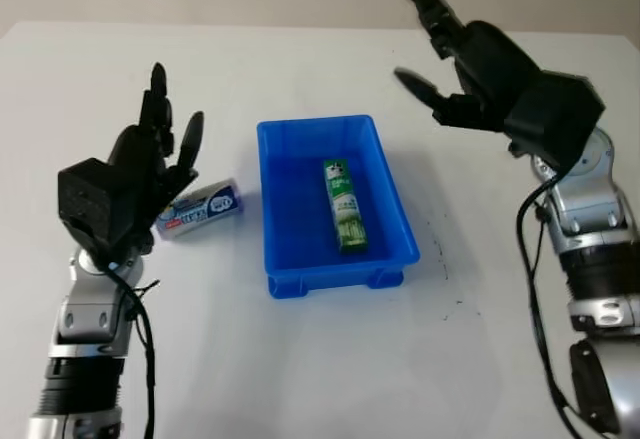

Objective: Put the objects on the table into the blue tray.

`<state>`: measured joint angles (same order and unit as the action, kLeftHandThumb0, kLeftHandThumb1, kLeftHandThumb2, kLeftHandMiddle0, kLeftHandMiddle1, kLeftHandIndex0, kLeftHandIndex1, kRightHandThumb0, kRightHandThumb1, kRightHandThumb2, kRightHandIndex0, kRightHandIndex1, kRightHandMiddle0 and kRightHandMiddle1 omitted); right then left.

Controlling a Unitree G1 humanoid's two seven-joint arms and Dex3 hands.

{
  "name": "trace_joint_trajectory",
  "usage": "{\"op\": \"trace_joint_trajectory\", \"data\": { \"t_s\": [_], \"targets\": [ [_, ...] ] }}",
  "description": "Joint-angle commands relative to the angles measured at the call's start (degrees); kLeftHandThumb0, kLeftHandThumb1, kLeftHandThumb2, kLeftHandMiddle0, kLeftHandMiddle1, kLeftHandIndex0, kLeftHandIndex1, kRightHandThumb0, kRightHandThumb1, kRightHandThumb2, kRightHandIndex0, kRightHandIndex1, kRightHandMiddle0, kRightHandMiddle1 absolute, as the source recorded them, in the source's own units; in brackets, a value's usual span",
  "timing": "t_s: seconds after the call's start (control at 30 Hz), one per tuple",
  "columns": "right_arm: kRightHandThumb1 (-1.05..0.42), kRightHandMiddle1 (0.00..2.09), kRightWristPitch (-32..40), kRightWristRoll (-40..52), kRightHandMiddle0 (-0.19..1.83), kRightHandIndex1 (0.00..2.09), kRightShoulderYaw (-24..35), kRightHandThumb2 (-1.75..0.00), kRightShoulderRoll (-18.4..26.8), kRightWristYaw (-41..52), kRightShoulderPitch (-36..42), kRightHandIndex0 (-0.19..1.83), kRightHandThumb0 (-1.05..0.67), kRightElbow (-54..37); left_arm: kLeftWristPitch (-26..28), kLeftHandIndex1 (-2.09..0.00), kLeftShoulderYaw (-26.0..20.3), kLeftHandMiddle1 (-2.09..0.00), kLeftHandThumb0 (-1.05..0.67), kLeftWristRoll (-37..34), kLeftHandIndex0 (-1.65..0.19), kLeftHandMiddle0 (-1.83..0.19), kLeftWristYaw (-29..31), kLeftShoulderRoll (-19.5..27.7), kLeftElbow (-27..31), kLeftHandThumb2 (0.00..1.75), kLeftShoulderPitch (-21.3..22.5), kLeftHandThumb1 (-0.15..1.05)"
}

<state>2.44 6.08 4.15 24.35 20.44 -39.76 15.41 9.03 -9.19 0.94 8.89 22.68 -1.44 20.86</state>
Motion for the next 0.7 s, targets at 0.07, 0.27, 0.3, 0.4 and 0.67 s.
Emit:
{"op": "trace_joint_trajectory", "data": {
  "t_s": [0.07, 0.27, 0.3, 0.4, 0.67],
  "targets": [
    [-1.05, 0.00, 5.6, 3.3, -0.19, 0.00, 2.5, -0.64, -2.1, -1.4, 2.7, -0.19, -0.81, -3.8, 4.2, -0.04, 0.8, -0.04, -0.79, 2.7, 0.17, 0.18, 2.0, 4.4, 3.7, 0.56, 2.0, 1.05],
    [-1.05, 0.00, 10.8, 5.6, -0.19, 0.00, 4.0, -0.72, -4.2, -3.5, 6.3, -0.19, -0.80, -7.4, 5.6, -0.04, 1.5, -0.05, -0.92, 5.7, 0.17, 0.18, 4.0, 7.8, 4.8, 0.46, 2.5, 1.05],
    [-1.05, 0.00, 11.3, 5.6, -0.19, 0.00, 3.9, -0.72, -4.3, -3.5, 7.0, -0.19, -0.79, -7.9, 6.1, -0.04, 1.8, -0.05, -0.93, 6.4, 0.18, 0.18, 4.4, 8.5, 4.9, 0.43, 2.7, 1.05],
    [-1.05, 0.00, 13.4, 6.0, -0.19, 0.00, 3.8, -0.73, -4.7, -4.0, 8.6, -0.19, -0.79, -9.5, 8.6, -0.04, 1.9, -0.05, -0.92, 6.5, 0.19, 0.18, 6.4, 9.9, 6.0, 0.37, 3.1, 1.05],
    [-1.05, 0.00, 14.4, 5.5, -0.19, 0.00, 4.5, -0.75, -4.9, -5.8, 9.9, -0.19, -0.77, -10.8, 12.8, -0.07, 5.8, -0.09, -0.91, 12.8, 0.10, -0.01, 11.6, 15.2, 9.6, 0.13, 2.5, 1.02]
  ]
}}
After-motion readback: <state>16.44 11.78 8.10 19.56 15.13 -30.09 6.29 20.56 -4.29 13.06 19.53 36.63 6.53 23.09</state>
